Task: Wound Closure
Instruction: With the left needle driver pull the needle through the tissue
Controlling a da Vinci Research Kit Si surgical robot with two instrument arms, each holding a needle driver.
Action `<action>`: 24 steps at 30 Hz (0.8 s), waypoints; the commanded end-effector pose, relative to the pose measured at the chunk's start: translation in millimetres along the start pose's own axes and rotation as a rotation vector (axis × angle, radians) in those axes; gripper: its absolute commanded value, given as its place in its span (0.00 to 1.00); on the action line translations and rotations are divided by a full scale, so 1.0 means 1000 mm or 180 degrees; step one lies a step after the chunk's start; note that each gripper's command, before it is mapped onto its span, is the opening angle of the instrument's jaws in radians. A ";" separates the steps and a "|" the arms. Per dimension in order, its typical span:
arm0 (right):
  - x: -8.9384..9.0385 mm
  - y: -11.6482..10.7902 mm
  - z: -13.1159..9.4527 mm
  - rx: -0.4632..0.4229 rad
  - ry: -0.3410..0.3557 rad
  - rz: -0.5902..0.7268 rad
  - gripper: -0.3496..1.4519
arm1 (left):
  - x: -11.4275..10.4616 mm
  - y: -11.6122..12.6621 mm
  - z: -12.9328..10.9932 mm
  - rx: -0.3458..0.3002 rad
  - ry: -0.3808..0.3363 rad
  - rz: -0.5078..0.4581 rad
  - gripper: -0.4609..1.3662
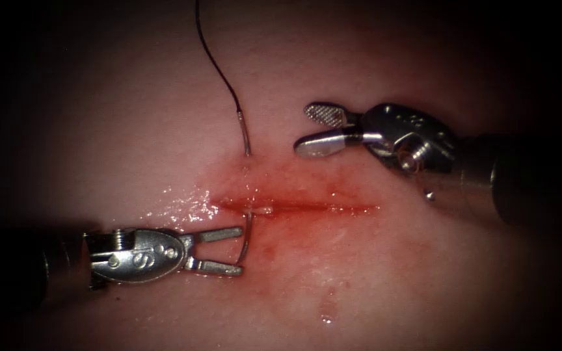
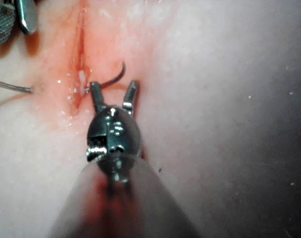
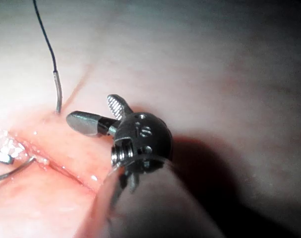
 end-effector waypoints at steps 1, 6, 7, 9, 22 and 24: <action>-0.0002 0.0000 0.0001 0.0014 0.0002 -0.0014 0.85 | 0.0000 -0.0001 0.0001 0.0027 -0.0011 0.0006 0.61; -0.0011 -0.0004 0.0001 0.0045 0.0002 -0.0002 0.85 | -0.0002 -0.0005 0.0005 0.0063 -0.0023 0.0016 0.64; -0.0013 -0.0005 0.0001 0.0045 0.0002 -0.0008 0.85 | -0.0002 -0.0006 0.0006 0.0074 -0.0027 0.0016 0.63; -0.0014 -0.0005 0.0001 0.0048 0.0000 0.0004 0.85 | -0.0001 -0.0008 0.0009 0.0094 -0.0033 0.0051 0.59; -0.0017 -0.0002 -0.0012 0.0057 0.0036 0.0112 0.84 | 0.0002 -0.0015 0.0027 0.0159 -0.0037 0.0220 0.39; -0.0018 -0.0002 -0.0014 0.0056 0.0030 0.0127 0.84 | 0.0001 -0.0017 0.0027 0.0157 -0.0037 0.0225 0.30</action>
